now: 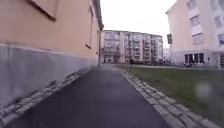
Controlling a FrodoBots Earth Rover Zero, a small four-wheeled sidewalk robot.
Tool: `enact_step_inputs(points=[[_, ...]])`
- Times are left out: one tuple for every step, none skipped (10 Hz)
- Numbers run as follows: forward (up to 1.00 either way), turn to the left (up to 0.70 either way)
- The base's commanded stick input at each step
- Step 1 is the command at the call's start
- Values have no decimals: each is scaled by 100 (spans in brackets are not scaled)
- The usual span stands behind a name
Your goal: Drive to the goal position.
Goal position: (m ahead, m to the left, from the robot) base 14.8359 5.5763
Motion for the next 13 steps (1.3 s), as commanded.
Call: enact_step_inputs(points=[[100,0],[100,0],[100,0],[100,0],[100,0],[100,0],[100,0],[100,0],[100,0],[100,0],[100,0],[100,0],[100,11]])
